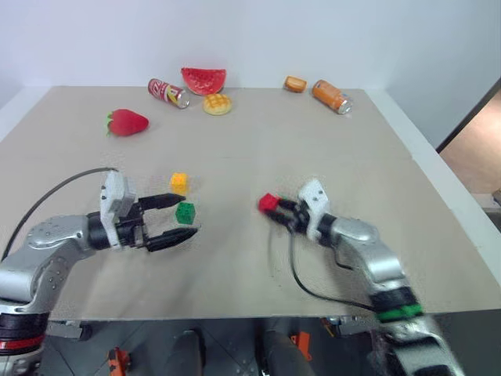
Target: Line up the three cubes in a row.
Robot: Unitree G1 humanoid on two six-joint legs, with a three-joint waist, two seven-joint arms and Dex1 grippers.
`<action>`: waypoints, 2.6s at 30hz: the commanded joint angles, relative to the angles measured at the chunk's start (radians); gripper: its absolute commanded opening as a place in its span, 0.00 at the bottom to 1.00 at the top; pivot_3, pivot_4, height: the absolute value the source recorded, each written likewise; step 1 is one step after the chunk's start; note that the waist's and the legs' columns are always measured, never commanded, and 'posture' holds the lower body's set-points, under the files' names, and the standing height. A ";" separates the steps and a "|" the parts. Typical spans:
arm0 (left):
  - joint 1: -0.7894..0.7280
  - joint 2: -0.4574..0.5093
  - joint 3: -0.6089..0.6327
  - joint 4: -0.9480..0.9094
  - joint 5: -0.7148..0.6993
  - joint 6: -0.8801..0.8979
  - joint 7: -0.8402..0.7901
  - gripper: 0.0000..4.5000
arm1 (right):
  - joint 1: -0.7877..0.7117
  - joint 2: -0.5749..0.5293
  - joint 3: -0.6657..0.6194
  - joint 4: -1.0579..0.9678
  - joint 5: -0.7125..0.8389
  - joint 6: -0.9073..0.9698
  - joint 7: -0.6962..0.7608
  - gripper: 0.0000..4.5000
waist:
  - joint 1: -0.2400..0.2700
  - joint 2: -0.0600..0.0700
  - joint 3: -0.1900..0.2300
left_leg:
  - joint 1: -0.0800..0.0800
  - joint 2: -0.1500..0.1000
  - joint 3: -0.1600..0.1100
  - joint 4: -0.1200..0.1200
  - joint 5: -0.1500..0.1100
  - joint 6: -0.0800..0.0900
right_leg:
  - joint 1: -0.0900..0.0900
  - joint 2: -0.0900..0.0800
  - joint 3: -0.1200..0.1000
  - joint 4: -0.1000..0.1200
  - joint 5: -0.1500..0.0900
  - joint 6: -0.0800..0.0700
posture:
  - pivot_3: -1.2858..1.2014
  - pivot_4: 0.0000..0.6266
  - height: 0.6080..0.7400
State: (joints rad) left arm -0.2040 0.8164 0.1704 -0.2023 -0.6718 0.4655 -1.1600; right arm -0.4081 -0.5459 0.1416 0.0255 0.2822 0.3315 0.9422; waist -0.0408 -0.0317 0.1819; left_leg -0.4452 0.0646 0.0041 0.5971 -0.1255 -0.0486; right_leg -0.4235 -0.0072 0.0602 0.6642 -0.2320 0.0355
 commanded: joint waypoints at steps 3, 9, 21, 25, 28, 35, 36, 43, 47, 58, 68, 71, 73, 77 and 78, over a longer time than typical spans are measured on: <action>-0.028 0.017 -0.005 0.101 0.039 -0.088 -0.115 1.00 | -0.047 -0.049 0.023 -0.026 0.061 -0.003 0.196 0.27 | -0.009 -0.001 0.000 | 0.002 0.001 0.000 0.001 0.000 0.000 | 0.000 0.001 -0.001 0.000 0.001 -0.002 | 0.52 0.24 1.00; -0.021 0.008 0.007 0.102 0.028 -0.097 -0.147 1.00 | -0.133 0.027 0.072 0.107 -0.009 -0.133 0.218 0.27 | -0.009 -0.001 0.000 | 0.003 0.002 -0.001 0.001 0.000 0.000 | -0.002 0.002 -0.001 0.000 0.003 -0.005 | 0.52 0.24 1.00; 0.043 0.056 0.107 0.010 -0.042 -0.003 -0.112 1.00 | -0.208 0.057 0.114 0.272 -0.048 -0.298 0.392 0.27 | -0.005 0.000 0.000 | 0.002 0.001 -0.001 -0.001 -0.001 -0.001 | -0.001 0.002 -0.001 0.000 0.001 -0.003 | 0.52 0.24 1.00; 0.073 0.066 0.133 -0.004 -0.046 0.001 -0.112 1.00 | -0.206 0.048 0.128 0.285 -0.071 -0.333 0.421 0.27 | -0.005 0.000 0.000 | 0.002 0.002 -0.001 0.000 -0.001 -0.001 | -0.001 0.002 -0.001 0.000 0.001 -0.003 | 0.52 0.24 1.00; 0.104 0.064 0.152 -0.041 -0.061 0.017 -0.091 1.00 | -0.230 0.033 0.113 0.332 -0.074 -0.354 0.448 0.27 | -0.005 0.000 0.000 | 0.002 0.002 -0.001 0.000 -0.001 -0.001 | -0.002 0.002 -0.001 0.000 0.001 -0.004 | 0.52 0.24 1.00; 0.148 0.056 0.171 -0.075 -0.074 0.020 -0.069 1.00 | -0.254 0.035 0.120 0.392 -0.086 -0.394 0.477 0.27 | -0.005 0.000 0.000 | 0.003 0.001 -0.001 0.000 -0.001 -0.001 | -0.001 0.001 -0.001 0.000 0.001 -0.004 | 0.52 0.24 1.00; 0.153 0.056 0.173 -0.077 -0.076 0.019 -0.067 1.00 | -0.259 0.037 0.119 0.401 -0.088 -0.398 0.478 0.27 | -0.005 0.000 0.000 | 0.003 0.001 -0.001 0.000 -0.001 -0.001 | -0.001 0.001 -0.001 0.000 0.001 -0.004 | 0.52 0.24 1.00; 0.167 0.053 0.181 -0.086 -0.082 0.019 -0.059 1.00 | -0.268 0.047 0.117 0.435 -0.095 -0.415 0.475 0.27 | -0.005 0.000 0.000 | 0.003 0.001 0.000 0.000 -0.001 -0.001 | -0.001 0.001 -0.001 0.000 0.001 -0.004 | 0.52 0.24 1.00; 0.168 0.044 0.176 -0.092 -0.083 0.015 -0.044 1.00 | -0.287 0.072 0.112 0.495 -0.120 -0.450 0.426 0.50 | -0.006 0.000 0.000 | 0.003 0.002 -0.001 0.000 -0.001 -0.001 | -0.001 0.002 -0.001 0.001 0.002 -0.004 | 0.52 0.24 1.00; 0.141 0.006 0.136 -0.076 -0.075 0.003 -0.022 1.00 | -0.284 0.010 0.096 0.485 -0.122 -0.411 0.456 0.78 | -0.004 0.000 0.000 | 0.004 0.001 0.000 -0.001 -0.001 -0.001 | -0.001 0.001 -0.001 0.001 0.002 -0.004 | 0.52 0.24 1.00; 0.215 -0.006 0.100 -0.060 0.057 -0.026 0.063 1.00 | -0.272 -0.162 0.037 0.377 -0.102 -0.405 0.495 0.78 | -0.006 0.000 0.000 | 0.004 0.001 0.001 -0.001 -0.001 -0.002 | -0.002 0.001 0.000 0.001 0.001 -0.005 | 0.52 0.24 1.00; 0.232 -0.045 0.115 -0.086 0.053 0.025 0.165 1.00 | -0.294 -0.146 -0.028 0.336 -0.054 -0.333 0.428 0.78 | -0.008 0.000 0.000 | 0.004 0.002 0.001 -0.001 -0.001 -0.002 | -0.002 0.002 0.000 0.001 0.001 -0.005 | 0.52 0.24 1.00; 0.235 -0.068 0.122 -0.103 0.041 0.070 0.232 1.00 | -0.283 -0.131 -0.056 0.281 -0.022 -0.288 0.394 0.78 | -0.006 0.000 0.000 | 0.005 0.002 0.001 -0.001 -0.001 -0.002 | -0.002 0.002 0.000 0.002 0.001 -0.005 | 0.52 0.24 1.00; 0.207 -0.115 0.088 -0.079 0.096 0.081 0.340 1.00 | -0.209 -0.114 -0.064 0.159 0.005 -0.225 0.346 0.78 | -0.002 -0.001 0.000 | 0.004 0.002 0.000 -0.001 -0.001 -0.002 | -0.001 0.001 0.000 0.001 0.001 -0.005 | 0.52 0.24 1.00; 0.191 -0.127 0.072 -0.069 0.111 0.079 0.359 1.00 | -0.184 -0.114 -0.058 0.132 -0.002 -0.225 0.335 0.78 | -0.001 -0.001 0.000 | 0.004 0.001 0.000 -0.001 -0.001 -0.002 | 0.000 0.001 0.000 0.001 0.001 -0.004 | 0.52 0.24 1.00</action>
State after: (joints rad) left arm 0.0139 0.6995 0.2522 -0.2667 -0.5836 0.5465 -0.8390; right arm -0.6207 -0.6575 0.0988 0.2169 0.2699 0.0961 1.2980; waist -0.0417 -0.0324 0.1815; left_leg -0.4409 0.0656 0.0039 0.5966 -0.1268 -0.0505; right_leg -0.4238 -0.0060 0.0600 0.6655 -0.2315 0.0318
